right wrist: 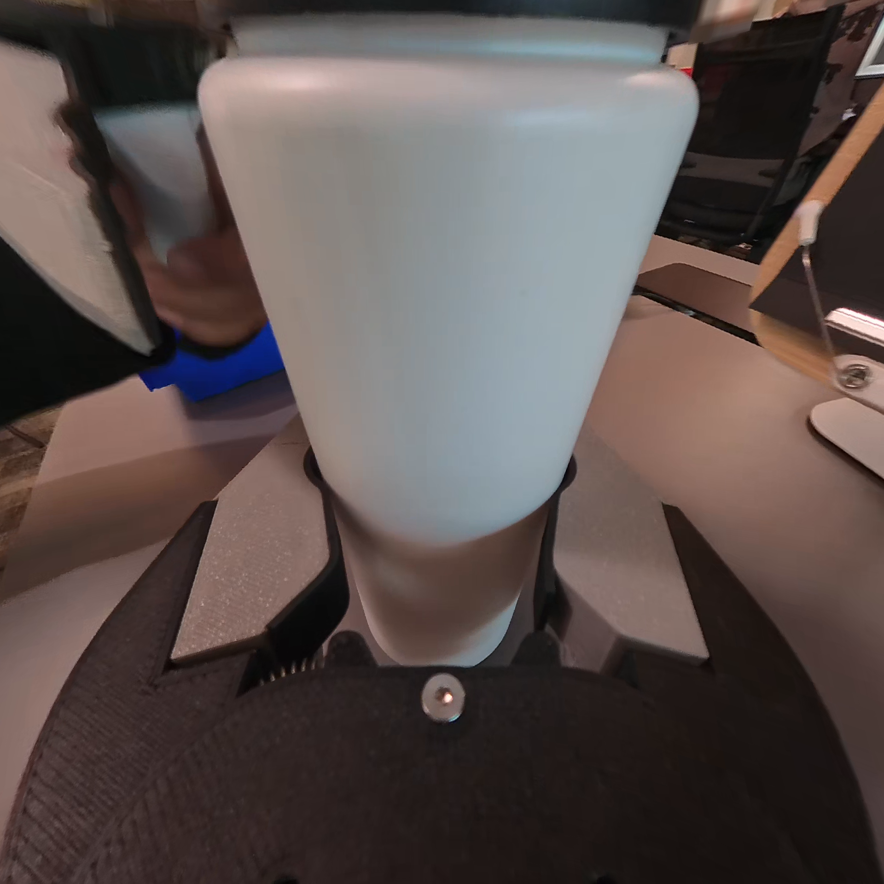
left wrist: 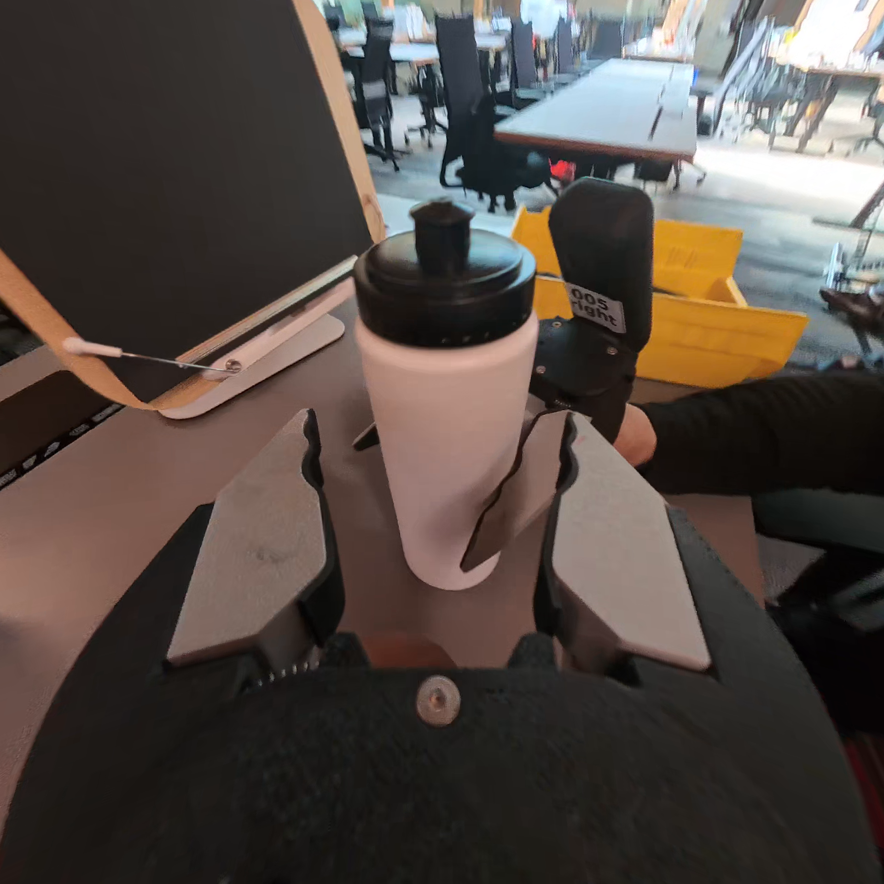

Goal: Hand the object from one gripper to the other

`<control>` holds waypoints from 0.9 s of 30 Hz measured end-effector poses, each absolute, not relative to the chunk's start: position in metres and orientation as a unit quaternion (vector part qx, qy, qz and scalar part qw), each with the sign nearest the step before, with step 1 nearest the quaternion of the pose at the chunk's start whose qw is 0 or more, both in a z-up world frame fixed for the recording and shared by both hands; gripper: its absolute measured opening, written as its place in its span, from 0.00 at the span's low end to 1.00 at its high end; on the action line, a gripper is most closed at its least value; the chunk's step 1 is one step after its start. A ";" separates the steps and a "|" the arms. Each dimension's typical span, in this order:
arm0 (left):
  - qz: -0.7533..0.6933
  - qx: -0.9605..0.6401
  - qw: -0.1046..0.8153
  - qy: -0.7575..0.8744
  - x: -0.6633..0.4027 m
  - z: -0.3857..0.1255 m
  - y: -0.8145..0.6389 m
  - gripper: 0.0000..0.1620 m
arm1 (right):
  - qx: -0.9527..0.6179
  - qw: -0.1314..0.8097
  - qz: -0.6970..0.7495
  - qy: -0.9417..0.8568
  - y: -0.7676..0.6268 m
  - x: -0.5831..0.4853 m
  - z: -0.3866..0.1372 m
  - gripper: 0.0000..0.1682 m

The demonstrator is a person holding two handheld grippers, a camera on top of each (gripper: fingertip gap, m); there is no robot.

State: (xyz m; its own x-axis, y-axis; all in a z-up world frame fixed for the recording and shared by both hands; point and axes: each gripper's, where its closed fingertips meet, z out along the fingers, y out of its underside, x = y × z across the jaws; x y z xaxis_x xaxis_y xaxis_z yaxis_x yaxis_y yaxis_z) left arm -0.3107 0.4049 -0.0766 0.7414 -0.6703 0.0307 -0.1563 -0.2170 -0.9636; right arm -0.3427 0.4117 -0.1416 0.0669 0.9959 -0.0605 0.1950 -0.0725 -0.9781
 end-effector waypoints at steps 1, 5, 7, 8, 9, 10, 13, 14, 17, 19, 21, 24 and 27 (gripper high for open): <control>-0.233 -0.740 0.574 0.260 -0.315 -0.079 0.406 0.60 | -0.581 0.449 0.445 -0.513 0.415 -0.341 -0.141 0.57; -0.219 -0.723 0.630 0.182 -0.340 -0.086 0.419 0.56 | -0.590 0.469 0.412 -0.511 0.432 -0.333 -0.141 0.57; -0.199 -0.715 0.655 0.140 -0.354 -0.089 0.429 0.52 | -0.593 0.472 0.412 -0.506 0.436 -0.331 -0.140 0.57; -0.190 -0.710 0.667 0.118 -0.361 -0.091 0.434 0.49 | -0.595 0.471 0.414 -0.503 0.437 -0.330 -0.139 0.57; -0.179 -0.707 0.677 0.101 -0.367 -0.094 0.438 0.49 | -0.596 0.471 0.416 -0.500 0.438 -0.330 -0.139 0.57; -0.168 -0.704 0.685 0.087 -0.372 -0.099 0.442 0.49 | -0.598 0.472 0.415 -0.498 0.440 -0.329 -0.139 0.57; -0.172 -0.703 0.685 0.082 -0.371 -0.120 0.444 0.43 | -0.601 0.473 0.414 -0.493 0.445 -0.327 -0.139 0.57; -0.186 -0.708 0.674 0.096 -0.363 -0.120 0.444 0.42 | -0.603 0.473 0.417 -0.489 0.446 -0.326 -0.137 0.57; -0.178 -0.698 0.687 0.097 -0.363 -0.120 0.444 0.40 | -0.605 0.474 0.428 -0.476 0.451 -0.323 -0.133 0.57; -0.193 -0.704 0.677 0.097 -0.362 -0.122 0.444 0.41 | -0.605 0.475 0.435 -0.468 0.453 -0.320 -0.129 0.57; -0.212 -0.700 0.677 0.084 -0.363 -0.120 0.443 0.41 | -0.604 0.478 0.442 -0.459 0.456 -0.317 -0.125 0.57; -0.224 -0.703 0.670 0.085 -0.361 -0.124 0.444 0.41 | -0.604 0.478 0.461 -0.441 0.461 -0.312 -0.120 0.57; -0.222 -0.714 0.658 0.096 -0.357 -0.132 0.445 0.42 | -0.606 0.477 0.478 -0.421 0.466 -0.308 -0.116 0.57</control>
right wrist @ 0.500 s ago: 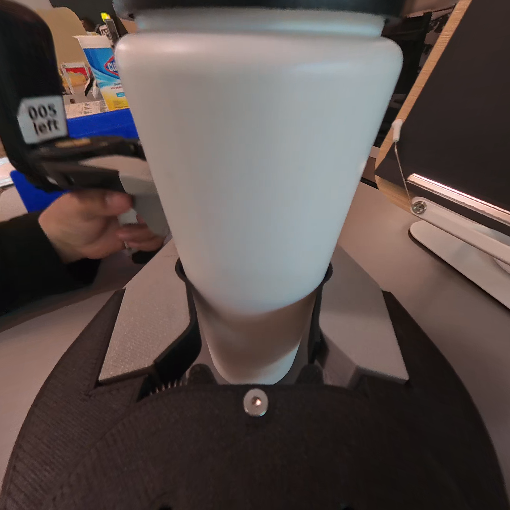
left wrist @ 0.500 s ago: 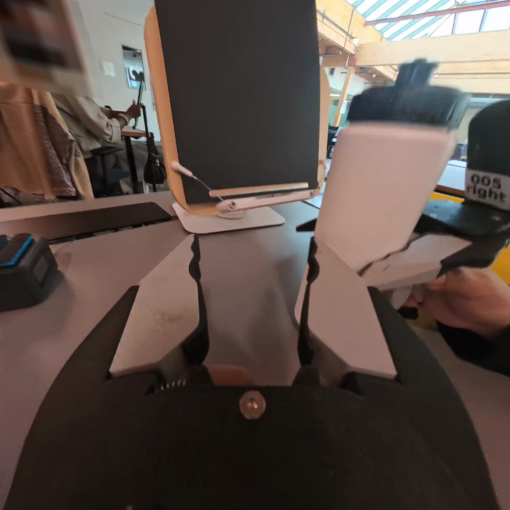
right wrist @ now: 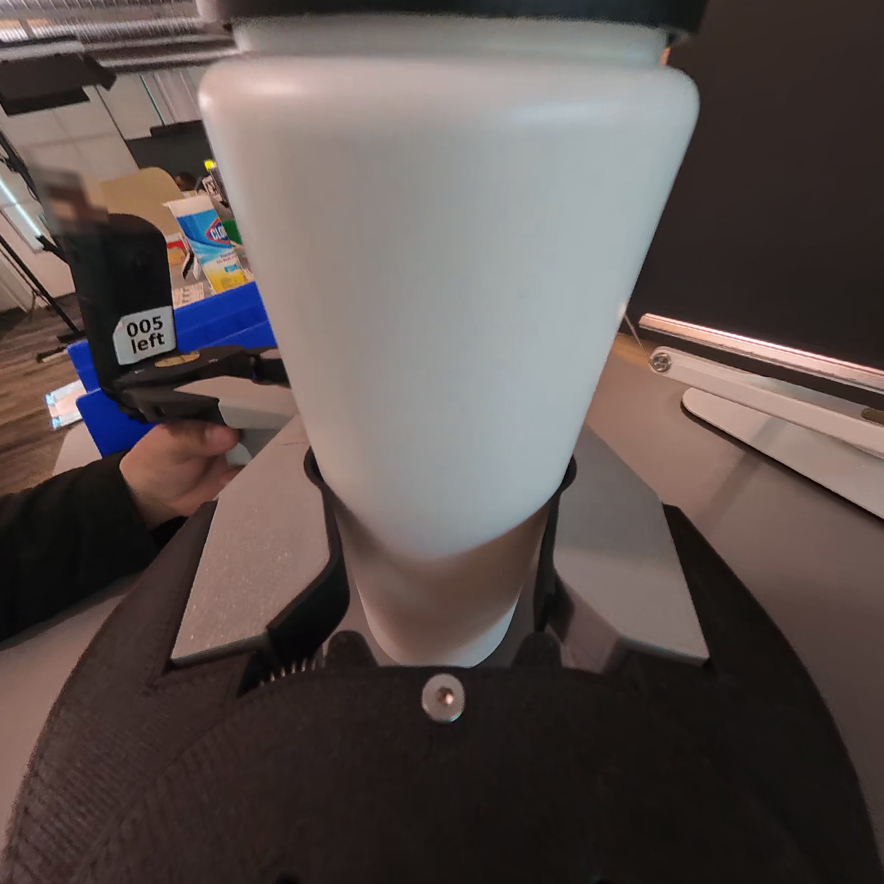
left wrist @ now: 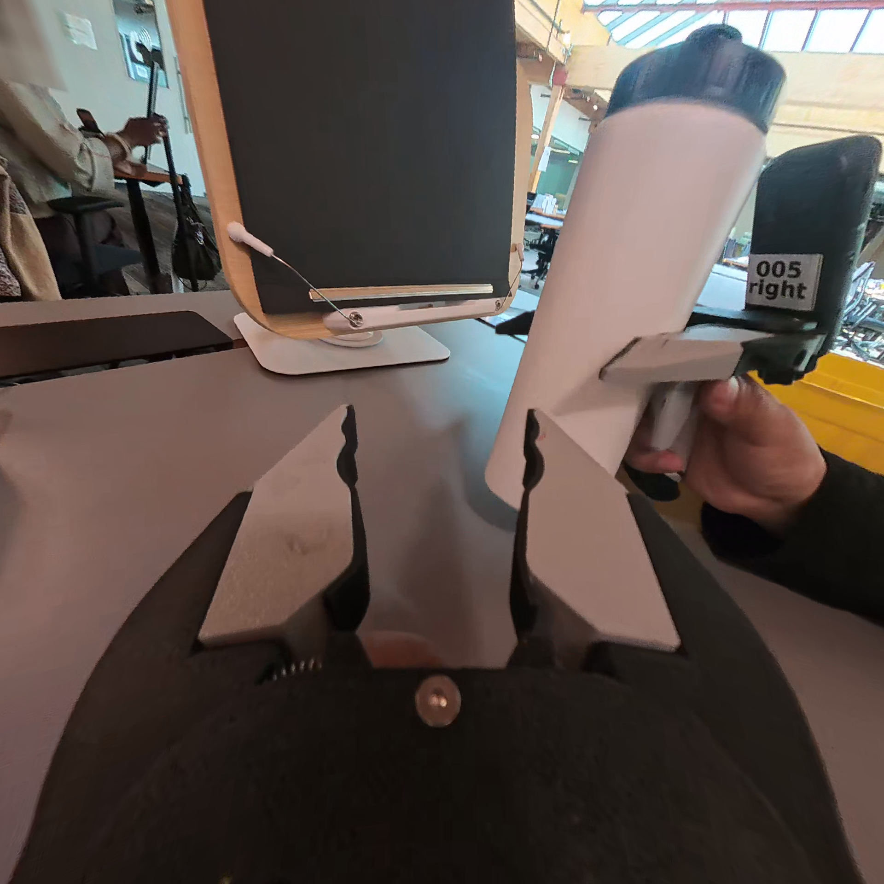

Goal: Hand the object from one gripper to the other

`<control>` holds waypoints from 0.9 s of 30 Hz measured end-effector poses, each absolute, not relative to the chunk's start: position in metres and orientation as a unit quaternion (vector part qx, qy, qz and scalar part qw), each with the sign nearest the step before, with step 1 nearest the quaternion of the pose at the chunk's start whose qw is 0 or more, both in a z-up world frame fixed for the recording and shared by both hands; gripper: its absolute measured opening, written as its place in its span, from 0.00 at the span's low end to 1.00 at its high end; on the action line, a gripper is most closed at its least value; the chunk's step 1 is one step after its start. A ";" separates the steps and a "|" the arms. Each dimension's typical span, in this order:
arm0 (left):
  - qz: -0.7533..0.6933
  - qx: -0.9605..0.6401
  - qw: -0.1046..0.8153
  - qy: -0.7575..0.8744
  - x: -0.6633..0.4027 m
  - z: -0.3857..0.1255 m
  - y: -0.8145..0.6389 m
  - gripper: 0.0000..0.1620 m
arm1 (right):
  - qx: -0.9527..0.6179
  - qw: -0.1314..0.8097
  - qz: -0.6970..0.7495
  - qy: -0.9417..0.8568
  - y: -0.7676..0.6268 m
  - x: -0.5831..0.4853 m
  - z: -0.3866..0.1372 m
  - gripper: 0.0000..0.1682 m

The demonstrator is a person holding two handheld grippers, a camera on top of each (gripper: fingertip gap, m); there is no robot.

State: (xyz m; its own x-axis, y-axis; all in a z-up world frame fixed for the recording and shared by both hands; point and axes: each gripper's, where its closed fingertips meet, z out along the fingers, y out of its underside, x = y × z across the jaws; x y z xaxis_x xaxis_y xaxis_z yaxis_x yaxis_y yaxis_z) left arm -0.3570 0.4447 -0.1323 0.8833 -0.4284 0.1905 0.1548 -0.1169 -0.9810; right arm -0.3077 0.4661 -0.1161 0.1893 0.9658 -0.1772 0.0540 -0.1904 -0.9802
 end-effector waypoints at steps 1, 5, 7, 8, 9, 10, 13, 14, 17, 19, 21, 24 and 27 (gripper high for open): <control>-0.222 -0.715 0.656 0.099 -0.355 -0.134 0.444 0.42 | -0.607 0.478 0.481 -0.415 0.468 -0.306 -0.116 0.57; -0.215 -0.719 0.652 0.111 -0.350 -0.139 0.444 0.42 | -0.611 0.479 0.485 -0.403 0.474 -0.302 -0.115 0.57; -0.213 -0.717 0.654 0.111 -0.350 -0.138 0.443 0.42 | -0.611 0.478 0.486 -0.403 0.474 -0.302 -0.115 0.57; -0.212 -0.716 0.656 0.109 -0.351 -0.138 0.442 0.41 | -0.610 0.478 0.487 -0.403 0.474 -0.302 -0.115 0.57; -0.213 -0.716 0.656 0.109 -0.351 -0.138 0.442 0.41 | -0.609 0.478 0.487 -0.405 0.473 -0.303 -0.115 0.57; -0.214 -0.716 0.655 0.108 -0.351 -0.138 0.441 0.41 | -0.608 0.478 0.486 -0.407 0.472 -0.303 -0.115 0.57; -0.216 -0.717 0.654 0.106 -0.352 -0.138 0.442 0.41 | -0.605 0.479 0.483 -0.413 0.469 -0.305 -0.115 0.57; -0.215 -0.718 0.654 0.106 -0.352 -0.138 0.442 0.41 | -0.604 0.480 0.482 -0.415 0.468 -0.305 -0.114 0.57; -0.213 -0.719 0.653 0.107 -0.352 -0.139 0.442 0.40 | -0.602 0.483 0.480 -0.418 0.467 -0.306 -0.114 0.57; -0.214 -0.718 0.653 0.106 -0.352 -0.138 0.442 0.40 | -0.602 0.484 0.479 -0.418 0.467 -0.306 -0.113 0.57; -0.213 -0.718 0.654 0.104 -0.352 -0.138 0.442 0.40 | -0.602 0.484 0.481 -0.416 0.467 -0.306 -0.113 0.57; -0.213 -0.717 0.655 0.105 -0.352 -0.136 0.441 0.40 | -0.600 0.484 0.483 -0.415 0.467 -0.305 -0.111 0.57; -0.224 -0.711 0.657 0.114 -0.347 -0.131 0.437 0.42 | -0.590 0.480 0.495 -0.419 0.462 -0.305 -0.108 0.57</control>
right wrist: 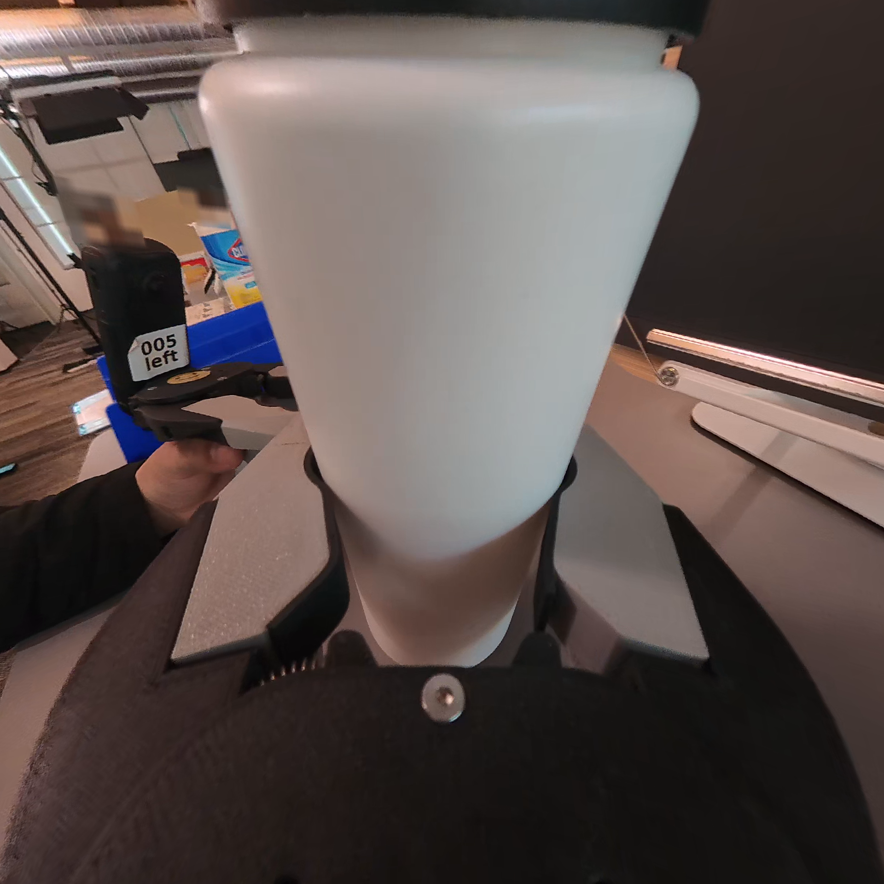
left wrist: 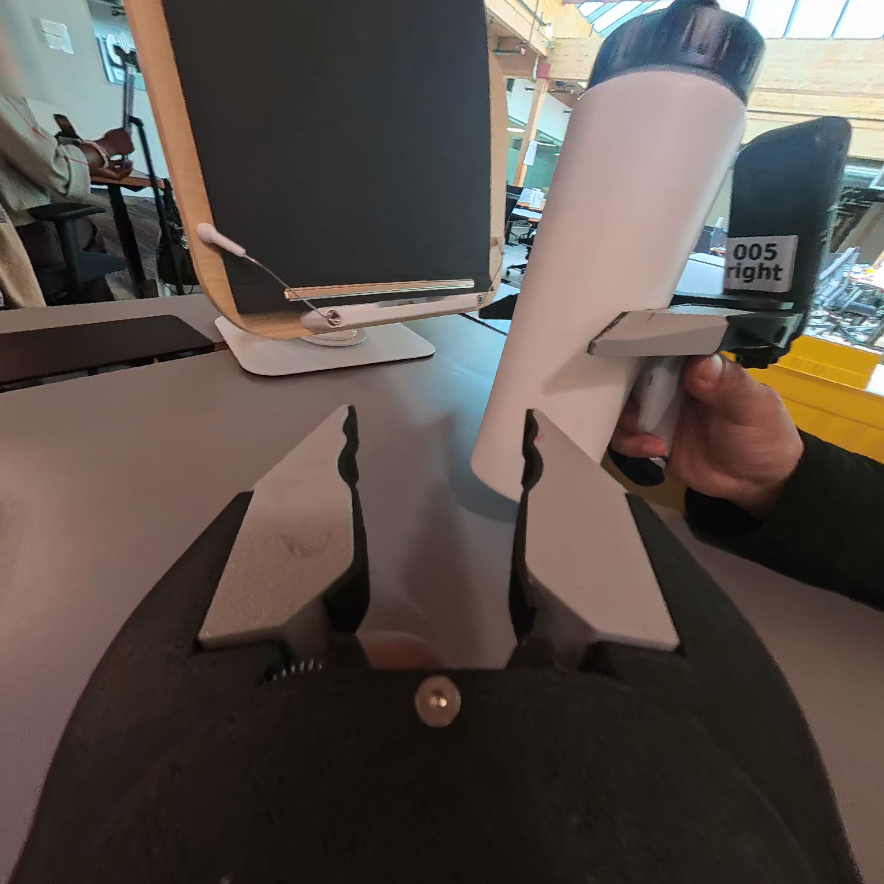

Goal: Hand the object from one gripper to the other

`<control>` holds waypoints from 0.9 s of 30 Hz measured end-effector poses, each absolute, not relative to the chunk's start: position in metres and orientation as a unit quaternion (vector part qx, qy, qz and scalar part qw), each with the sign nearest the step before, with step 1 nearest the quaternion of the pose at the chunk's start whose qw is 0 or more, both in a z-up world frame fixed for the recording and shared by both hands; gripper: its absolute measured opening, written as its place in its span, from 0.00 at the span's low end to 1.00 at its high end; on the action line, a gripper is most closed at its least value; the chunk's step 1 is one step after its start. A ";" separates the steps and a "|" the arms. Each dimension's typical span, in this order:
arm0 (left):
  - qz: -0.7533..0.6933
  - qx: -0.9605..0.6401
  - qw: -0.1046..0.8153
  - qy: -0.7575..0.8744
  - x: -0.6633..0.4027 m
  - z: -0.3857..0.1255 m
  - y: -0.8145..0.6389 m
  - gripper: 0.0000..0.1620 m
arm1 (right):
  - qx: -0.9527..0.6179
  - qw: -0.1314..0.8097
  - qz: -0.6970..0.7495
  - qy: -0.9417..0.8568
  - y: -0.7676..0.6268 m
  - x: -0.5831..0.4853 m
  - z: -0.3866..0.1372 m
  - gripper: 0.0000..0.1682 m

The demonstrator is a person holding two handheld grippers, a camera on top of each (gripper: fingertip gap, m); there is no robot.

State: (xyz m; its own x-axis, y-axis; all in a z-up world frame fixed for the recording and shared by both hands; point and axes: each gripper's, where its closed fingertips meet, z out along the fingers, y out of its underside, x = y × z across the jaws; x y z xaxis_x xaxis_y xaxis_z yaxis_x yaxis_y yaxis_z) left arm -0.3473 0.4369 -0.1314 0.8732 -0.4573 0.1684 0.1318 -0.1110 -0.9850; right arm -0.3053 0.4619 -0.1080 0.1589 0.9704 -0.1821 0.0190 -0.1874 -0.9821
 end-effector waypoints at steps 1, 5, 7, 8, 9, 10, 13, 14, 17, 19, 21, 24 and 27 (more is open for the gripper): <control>-0.231 -0.710 0.654 0.122 -0.344 -0.131 0.435 0.42 | -0.586 0.479 0.499 -0.422 0.460 -0.306 -0.107 0.57; -0.279 -0.709 0.626 0.168 -0.323 -0.132 0.424 0.45 | -0.577 0.483 0.502 -0.427 0.457 -0.304 -0.102 0.57; -0.277 -0.705 0.627 0.182 -0.318 -0.132 0.421 0.46 | -0.569 0.480 0.515 -0.425 0.454 -0.303 -0.098 0.57; -0.276 -0.704 0.626 0.190 -0.315 -0.132 0.420 0.47 | -0.565 0.477 0.524 -0.423 0.453 -0.303 -0.096 0.57; -0.279 -0.705 0.622 0.198 -0.311 -0.134 0.418 0.48 | -0.560 0.475 0.532 -0.420 0.451 -0.302 -0.093 0.57; -0.286 -0.706 0.614 0.207 -0.307 -0.136 0.416 0.49 | -0.555 0.475 0.540 -0.418 0.450 -0.301 -0.091 0.57; -0.286 -0.711 0.601 0.229 -0.297 -0.142 0.413 0.50 | -0.545 0.477 0.550 -0.416 0.447 -0.299 -0.085 0.57; -0.281 -0.712 0.599 0.235 -0.295 -0.143 0.412 0.50 | -0.543 0.478 0.550 -0.417 0.446 -0.299 -0.085 0.57; -0.280 -0.716 0.590 0.248 -0.288 -0.149 0.411 0.50 | -0.530 0.470 0.567 -0.420 0.439 -0.299 -0.081 0.57; -0.281 -0.718 0.583 0.256 -0.284 -0.152 0.410 0.50 | -0.516 0.469 0.579 -0.424 0.433 -0.299 -0.077 0.57; -0.278 -0.717 0.581 0.265 -0.282 -0.153 0.408 0.51 | -0.501 0.482 0.575 -0.431 0.428 -0.298 -0.072 0.57; -0.277 -0.713 0.585 0.269 -0.282 -0.150 0.406 0.51 | -0.492 0.493 0.565 -0.442 0.424 -0.297 -0.069 0.57; -0.281 -0.712 0.584 0.269 -0.281 -0.150 0.406 0.51 | -0.488 0.486 0.573 -0.444 0.421 -0.298 -0.069 0.57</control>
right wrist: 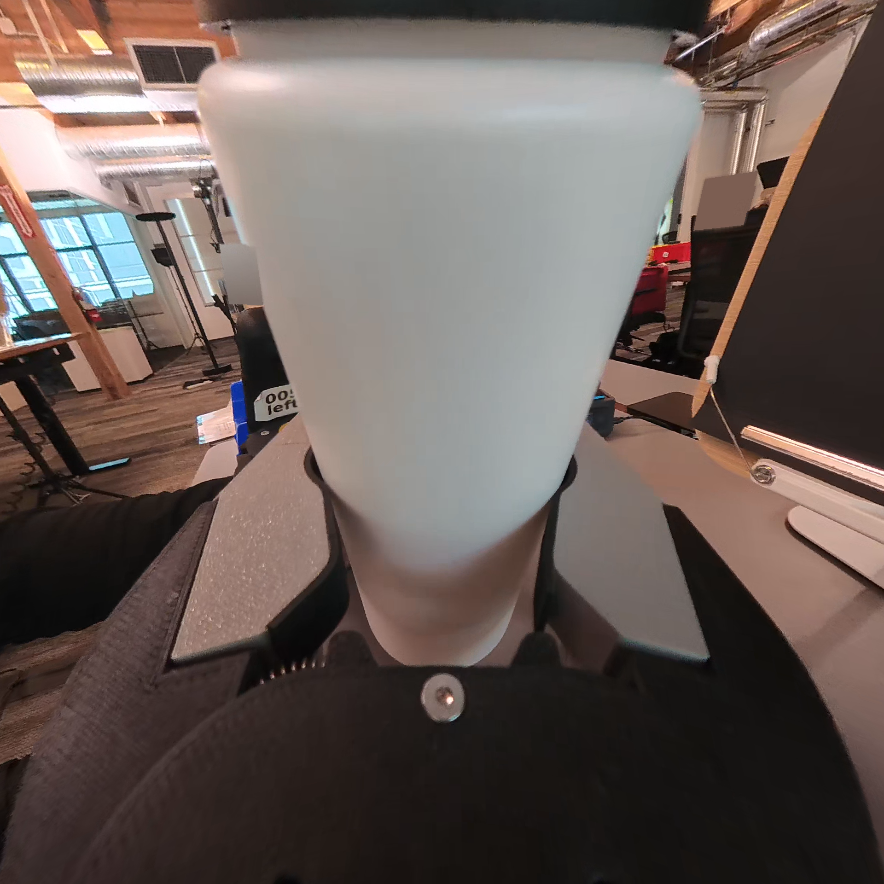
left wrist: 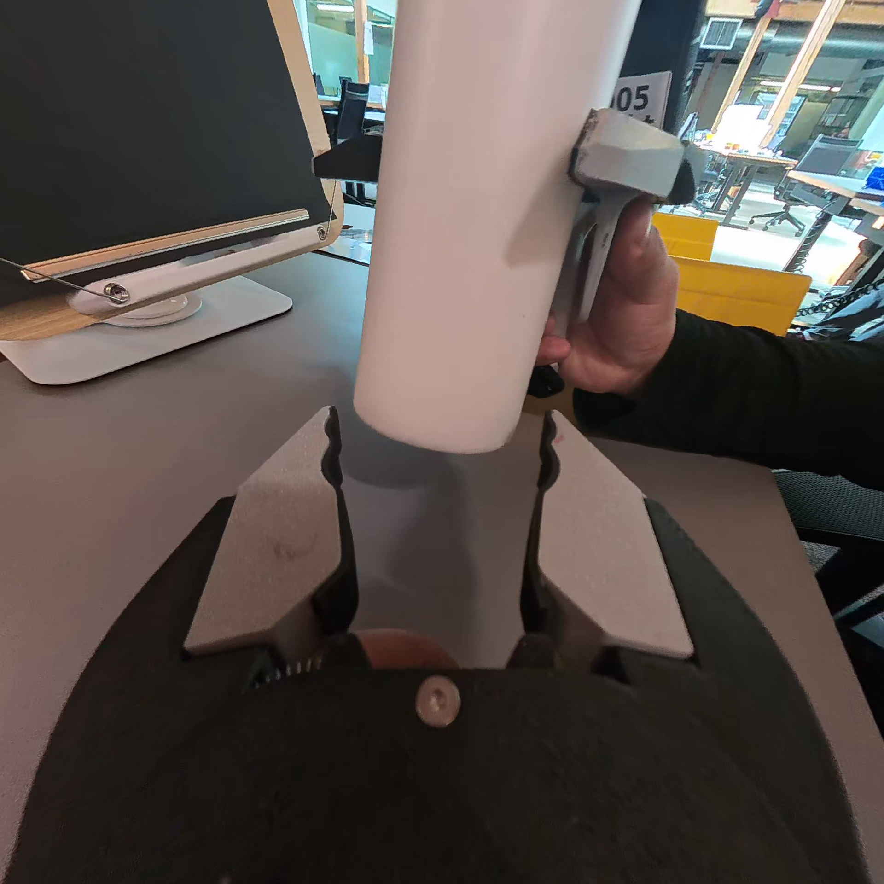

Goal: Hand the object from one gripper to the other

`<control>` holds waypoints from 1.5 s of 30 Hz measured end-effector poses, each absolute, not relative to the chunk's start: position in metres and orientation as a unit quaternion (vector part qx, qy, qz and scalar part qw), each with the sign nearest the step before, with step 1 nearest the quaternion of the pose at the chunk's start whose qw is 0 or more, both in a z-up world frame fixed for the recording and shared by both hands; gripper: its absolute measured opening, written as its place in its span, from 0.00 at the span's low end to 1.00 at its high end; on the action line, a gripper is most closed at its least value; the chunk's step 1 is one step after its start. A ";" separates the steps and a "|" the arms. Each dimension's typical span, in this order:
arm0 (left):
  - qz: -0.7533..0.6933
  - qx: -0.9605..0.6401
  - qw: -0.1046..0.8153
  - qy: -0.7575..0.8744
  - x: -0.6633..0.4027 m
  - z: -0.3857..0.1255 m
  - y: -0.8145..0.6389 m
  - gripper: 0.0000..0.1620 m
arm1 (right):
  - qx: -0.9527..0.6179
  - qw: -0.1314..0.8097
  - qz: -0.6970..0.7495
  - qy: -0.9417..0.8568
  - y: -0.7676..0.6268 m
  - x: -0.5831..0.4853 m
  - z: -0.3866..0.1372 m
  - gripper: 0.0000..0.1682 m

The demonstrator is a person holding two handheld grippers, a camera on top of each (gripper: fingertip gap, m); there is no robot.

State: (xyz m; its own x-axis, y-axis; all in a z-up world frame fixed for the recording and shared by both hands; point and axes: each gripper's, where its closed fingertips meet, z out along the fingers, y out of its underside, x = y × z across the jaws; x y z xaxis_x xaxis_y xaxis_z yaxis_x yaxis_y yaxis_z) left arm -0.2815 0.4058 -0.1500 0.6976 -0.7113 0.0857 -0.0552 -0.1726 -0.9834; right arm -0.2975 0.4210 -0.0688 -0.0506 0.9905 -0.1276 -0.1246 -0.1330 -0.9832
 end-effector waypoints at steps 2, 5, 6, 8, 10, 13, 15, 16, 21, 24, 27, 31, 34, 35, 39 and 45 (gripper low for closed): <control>-0.263 -0.712 0.591 0.273 -0.283 -0.149 0.407 0.49 | -0.490 0.486 0.572 -0.444 0.422 -0.298 -0.070 0.57; -0.259 -0.700 0.605 0.277 -0.284 -0.143 0.405 0.46 | -0.483 0.490 0.574 -0.443 0.420 -0.296 -0.067 0.57; -0.266 -0.701 0.601 0.276 -0.283 -0.143 0.404 0.46 | -0.478 0.490 0.578 -0.444 0.418 -0.295 -0.065 0.57; -0.272 -0.709 0.590 0.275 -0.281 -0.147 0.404 0.49 | -0.467 0.484 0.587 -0.450 0.413 -0.295 -0.063 0.57; -0.276 -0.712 0.582 0.280 -0.278 -0.151 0.403 0.52 | -0.461 0.475 0.593 -0.460 0.406 -0.297 -0.065 0.57; -0.288 -0.708 0.576 0.289 -0.272 -0.151 0.399 0.54 | -0.454 0.451 0.595 -0.486 0.393 -0.303 -0.072 0.57; -0.288 -0.708 0.573 0.296 -0.270 -0.152 0.398 0.54 | -0.450 0.442 0.592 -0.502 0.385 -0.308 -0.077 0.57; -0.287 -0.708 0.572 0.300 -0.268 -0.153 0.397 0.55 | -0.449 0.438 0.591 -0.508 0.381 -0.310 -0.080 0.57; -0.286 -0.703 0.569 0.317 -0.261 -0.155 0.393 0.55 | -0.450 0.417 0.585 -0.531 0.368 -0.320 -0.094 0.57; -0.293 -0.700 0.568 0.320 -0.258 -0.154 0.391 0.54 | -0.448 0.418 0.583 -0.534 0.365 -0.322 -0.096 0.57; -0.297 -0.699 0.566 0.320 -0.253 -0.154 0.390 0.54 | -0.438 0.416 0.603 -0.522 0.362 -0.321 -0.092 0.57; -0.293 -0.710 0.551 0.327 -0.247 -0.159 0.389 0.57 | -0.435 0.404 0.632 -0.497 0.361 -0.323 -0.089 0.57; -0.282 -0.712 0.547 0.337 -0.249 -0.162 0.390 0.57 | -0.434 0.405 0.624 -0.508 0.360 -0.324 -0.092 0.57; -0.278 -0.711 0.549 0.340 -0.250 -0.161 0.390 0.57 | -0.432 0.401 0.626 -0.510 0.360 -0.323 -0.091 0.57; -0.278 -0.707 0.552 0.345 -0.254 -0.156 0.389 0.55 | -0.431 0.389 0.635 -0.510 0.362 -0.319 -0.089 0.57; -0.225 -0.705 0.583 0.335 -0.270 -0.149 0.397 0.54 | -0.441 0.418 0.626 -0.489 0.377 -0.314 -0.083 0.53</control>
State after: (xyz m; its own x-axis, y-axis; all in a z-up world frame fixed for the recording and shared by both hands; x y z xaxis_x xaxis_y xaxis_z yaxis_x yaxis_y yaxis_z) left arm -0.2697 0.3973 -0.1494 0.6741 -0.7350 -0.0731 -0.2094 -0.0953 -0.9732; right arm -0.3140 0.3767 -0.0829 -0.2613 0.9546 -0.1432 -0.0912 -0.1721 -0.9809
